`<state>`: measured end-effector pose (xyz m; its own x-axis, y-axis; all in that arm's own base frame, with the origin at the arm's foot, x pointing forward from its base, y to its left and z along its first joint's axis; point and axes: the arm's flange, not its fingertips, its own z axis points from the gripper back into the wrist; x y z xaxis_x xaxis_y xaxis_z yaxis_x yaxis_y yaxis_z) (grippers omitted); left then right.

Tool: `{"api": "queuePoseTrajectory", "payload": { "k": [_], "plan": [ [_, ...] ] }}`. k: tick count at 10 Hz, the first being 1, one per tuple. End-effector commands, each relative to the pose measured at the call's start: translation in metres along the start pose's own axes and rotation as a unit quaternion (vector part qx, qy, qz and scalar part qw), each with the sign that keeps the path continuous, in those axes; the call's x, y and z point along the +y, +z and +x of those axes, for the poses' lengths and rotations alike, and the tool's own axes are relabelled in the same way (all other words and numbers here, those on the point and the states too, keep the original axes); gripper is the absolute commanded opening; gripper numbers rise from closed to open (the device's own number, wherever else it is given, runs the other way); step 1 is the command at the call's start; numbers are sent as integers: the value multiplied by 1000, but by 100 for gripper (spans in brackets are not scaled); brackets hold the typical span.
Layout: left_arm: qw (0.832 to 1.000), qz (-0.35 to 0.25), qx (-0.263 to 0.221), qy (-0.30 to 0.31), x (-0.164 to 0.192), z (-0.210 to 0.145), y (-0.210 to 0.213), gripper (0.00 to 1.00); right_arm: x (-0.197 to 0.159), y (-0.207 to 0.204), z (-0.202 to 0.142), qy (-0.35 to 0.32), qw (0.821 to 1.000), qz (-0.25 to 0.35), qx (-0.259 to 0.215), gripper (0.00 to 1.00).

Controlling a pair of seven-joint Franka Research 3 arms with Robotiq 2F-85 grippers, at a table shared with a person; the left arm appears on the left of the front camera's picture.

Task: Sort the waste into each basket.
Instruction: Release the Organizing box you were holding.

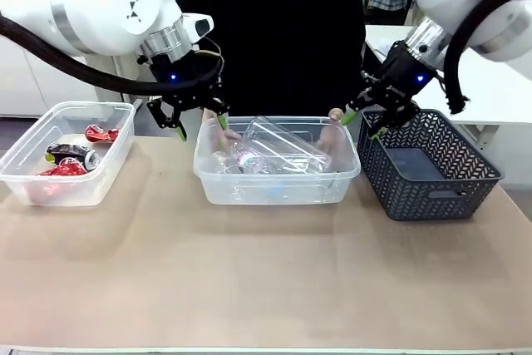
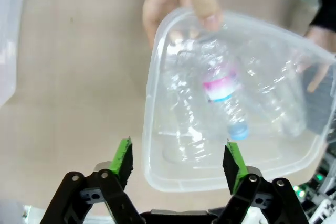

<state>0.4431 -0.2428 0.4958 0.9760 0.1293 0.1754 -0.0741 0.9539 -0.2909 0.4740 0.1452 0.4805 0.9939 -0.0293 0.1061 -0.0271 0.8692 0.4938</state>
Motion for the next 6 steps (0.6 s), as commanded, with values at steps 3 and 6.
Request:
{"api": "queuePoseTrajectory", "payload": {
  "k": [3,6],
  "plan": [
    [998,-26,-46,-23,18,-15,-6,100,-13,-12,-9,64,990,49,-117,100],
    [999,-15,-45,-3,6,-8,4,100,-3,0,-1,37,997,31,-54,100]
  ]
}}
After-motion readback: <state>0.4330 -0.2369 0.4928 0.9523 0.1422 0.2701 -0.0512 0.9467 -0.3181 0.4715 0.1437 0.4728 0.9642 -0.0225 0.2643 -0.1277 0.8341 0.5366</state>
